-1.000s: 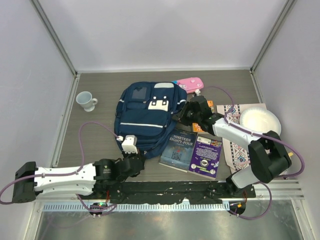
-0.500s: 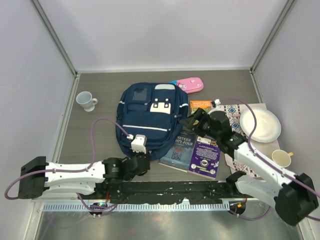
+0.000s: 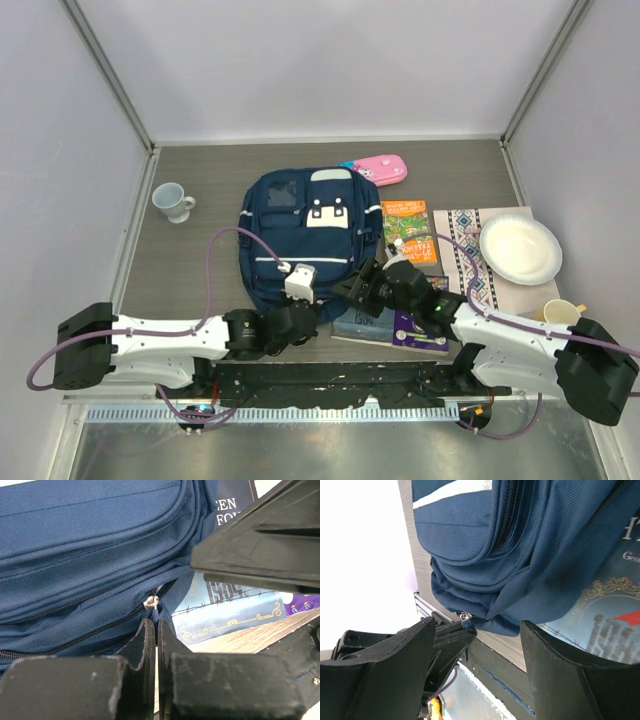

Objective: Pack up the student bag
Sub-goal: Unzip the student bag at the center of the board.

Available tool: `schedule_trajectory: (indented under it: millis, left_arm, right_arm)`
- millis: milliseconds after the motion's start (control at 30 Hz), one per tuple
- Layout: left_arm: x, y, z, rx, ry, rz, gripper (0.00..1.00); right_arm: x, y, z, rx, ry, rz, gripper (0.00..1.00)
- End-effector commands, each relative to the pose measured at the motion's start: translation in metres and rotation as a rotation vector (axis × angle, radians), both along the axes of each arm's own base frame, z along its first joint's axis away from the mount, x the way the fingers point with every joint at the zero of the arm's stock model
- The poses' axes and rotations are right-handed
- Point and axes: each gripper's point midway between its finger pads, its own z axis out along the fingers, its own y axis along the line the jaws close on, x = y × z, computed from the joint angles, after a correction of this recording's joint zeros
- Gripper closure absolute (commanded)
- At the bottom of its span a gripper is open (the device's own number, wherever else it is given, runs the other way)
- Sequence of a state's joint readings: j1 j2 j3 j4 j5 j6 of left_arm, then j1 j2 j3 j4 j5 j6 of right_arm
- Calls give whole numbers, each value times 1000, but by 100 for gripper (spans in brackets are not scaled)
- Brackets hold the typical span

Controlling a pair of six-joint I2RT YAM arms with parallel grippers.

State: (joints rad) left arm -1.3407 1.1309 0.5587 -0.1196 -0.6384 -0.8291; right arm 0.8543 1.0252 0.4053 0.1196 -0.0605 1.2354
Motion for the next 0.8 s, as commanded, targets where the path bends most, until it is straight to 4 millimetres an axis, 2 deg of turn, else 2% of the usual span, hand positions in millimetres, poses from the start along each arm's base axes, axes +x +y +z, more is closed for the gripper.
schedule_trajectory:
  millis: [0, 100, 233, 300, 367, 400, 467, 500, 533, 567, 600, 633, 667, 733, 767]
  left_arm:
    - [1, -36, 46, -188, -33, -38, 100]
    - [1, -35, 48, -195, -35, -46, 100]
    - [-2, -32, 51, -206, -43, -60, 100]
    - [-2, -29, 54, -216, -49, -65, 100]
    - [-3, -24, 53, -213, -55, -63, 100]
    - [-2, -22, 52, -207, -56, -59, 100]
    - [-1, -15, 54, -209, -67, -44, 100]
    - [-1, -9, 49, -182, -60, -33, 100]
    - [-1, -4, 49, -178, -62, -22, 100]
    - [0, 1, 49, -170, -61, -8, 100]
    - [0, 9, 43, -142, -57, 7, 100]
    - [0, 13, 46, -149, -59, 16, 100]
    - [1, 19, 43, -139, -59, 28, 100]
    - [1, 34, 36, -115, -50, 62, 100]
    - [0, 42, 36, -112, -50, 72, 100]
  right_arm:
    - [19, 14, 21, 112, -29, -103, 26]
    - [24, 14, 12, 107, -16, -138, 29]
    - [34, 19, 8, 94, -16, -160, 47]
    - [38, 24, 12, 106, -30, -159, 53]
    - [41, 28, 10, 98, -32, -158, 69]
    - [43, 30, 11, 98, -36, -155, 83]
    - [48, 34, 20, 94, -62, -152, 95]
    - [50, 32, 20, 65, -77, -146, 99]
    - [54, 31, 23, 47, -101, -153, 99]
    - [59, 35, 42, 62, -140, -152, 99]
    - [60, 32, 42, 7, -166, -141, 99]
    - [65, 29, 49, -14, -196, -156, 99]
    - [72, 31, 69, -8, -232, -167, 99]
    - [76, 24, 80, -61, -281, -167, 99]
    - [84, 20, 94, -65, -311, -195, 99]
